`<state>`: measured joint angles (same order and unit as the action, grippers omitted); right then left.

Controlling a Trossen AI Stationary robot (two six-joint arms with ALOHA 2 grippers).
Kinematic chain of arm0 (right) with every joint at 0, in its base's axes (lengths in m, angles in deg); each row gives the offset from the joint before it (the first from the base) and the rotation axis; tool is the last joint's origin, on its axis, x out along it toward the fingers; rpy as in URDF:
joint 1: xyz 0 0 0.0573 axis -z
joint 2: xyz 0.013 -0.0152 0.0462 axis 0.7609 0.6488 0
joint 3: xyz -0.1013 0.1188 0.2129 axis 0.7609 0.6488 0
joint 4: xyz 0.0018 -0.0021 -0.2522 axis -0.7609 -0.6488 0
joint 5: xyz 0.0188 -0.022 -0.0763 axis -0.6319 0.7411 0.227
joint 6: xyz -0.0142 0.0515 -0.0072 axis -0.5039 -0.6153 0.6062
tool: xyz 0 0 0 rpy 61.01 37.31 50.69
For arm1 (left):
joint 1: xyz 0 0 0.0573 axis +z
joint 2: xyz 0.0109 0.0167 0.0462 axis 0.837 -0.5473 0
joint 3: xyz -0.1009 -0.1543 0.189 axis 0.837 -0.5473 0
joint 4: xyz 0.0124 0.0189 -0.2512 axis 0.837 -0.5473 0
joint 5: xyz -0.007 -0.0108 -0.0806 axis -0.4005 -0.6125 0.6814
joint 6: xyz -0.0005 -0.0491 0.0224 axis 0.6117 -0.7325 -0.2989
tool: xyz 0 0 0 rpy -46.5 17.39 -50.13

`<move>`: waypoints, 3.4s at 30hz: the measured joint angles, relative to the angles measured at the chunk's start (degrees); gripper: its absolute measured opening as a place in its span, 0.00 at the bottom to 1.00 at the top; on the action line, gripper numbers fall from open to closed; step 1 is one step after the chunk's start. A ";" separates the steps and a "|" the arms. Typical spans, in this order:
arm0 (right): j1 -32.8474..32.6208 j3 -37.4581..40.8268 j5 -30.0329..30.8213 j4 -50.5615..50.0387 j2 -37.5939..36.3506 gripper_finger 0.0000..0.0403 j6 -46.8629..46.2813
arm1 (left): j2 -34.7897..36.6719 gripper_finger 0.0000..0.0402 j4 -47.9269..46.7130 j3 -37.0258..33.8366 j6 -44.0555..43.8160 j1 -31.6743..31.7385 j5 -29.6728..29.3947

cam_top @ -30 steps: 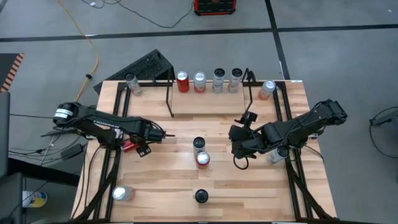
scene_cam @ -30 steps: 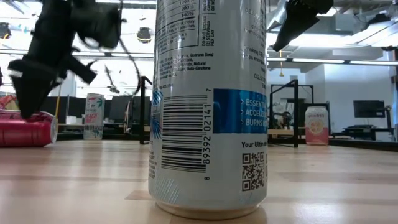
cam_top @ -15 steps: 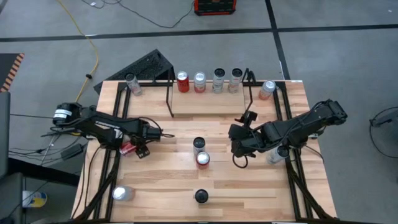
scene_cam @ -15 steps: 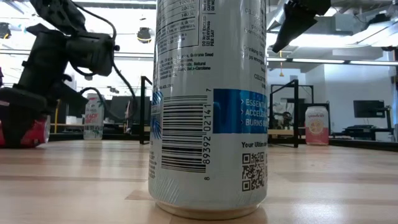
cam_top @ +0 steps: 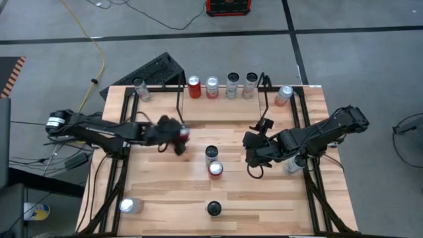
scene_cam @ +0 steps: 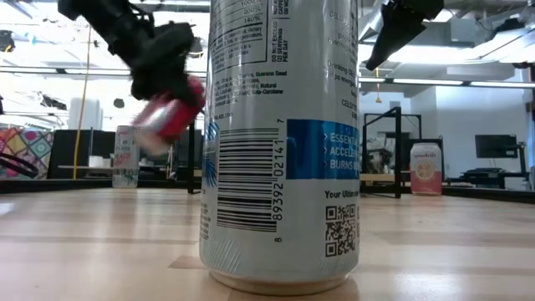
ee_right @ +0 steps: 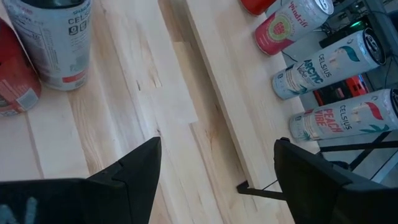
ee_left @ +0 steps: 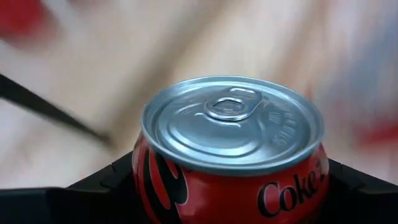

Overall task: Place canned beverage on shelf
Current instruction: Put the top red black soda can on the shelf aligned with the other red black soda can

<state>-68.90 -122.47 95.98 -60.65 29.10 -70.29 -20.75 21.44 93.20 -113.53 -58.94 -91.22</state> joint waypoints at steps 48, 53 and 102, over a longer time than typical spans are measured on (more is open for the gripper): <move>0.00 0.00 -1.05 -0.40 0.02 0.72 -0.30 | -9.22 0.88 43.22 -5.47 31.52 -6.13 -13.71; 0.00 0.00 -1.09 -0.67 0.02 0.72 -0.30 | -3.27 0.88 4.09 10.30 22.43 -3.14 -11.17; 0.63 -0.02 -1.18 -0.34 0.02 0.72 -0.30 | -22.19 0.70 -36.33 25.14 37.83 9.65 26.82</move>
<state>-68.27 -122.49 94.80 -60.99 29.13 -70.59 -42.94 -14.89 118.35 -75.70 -49.30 -64.40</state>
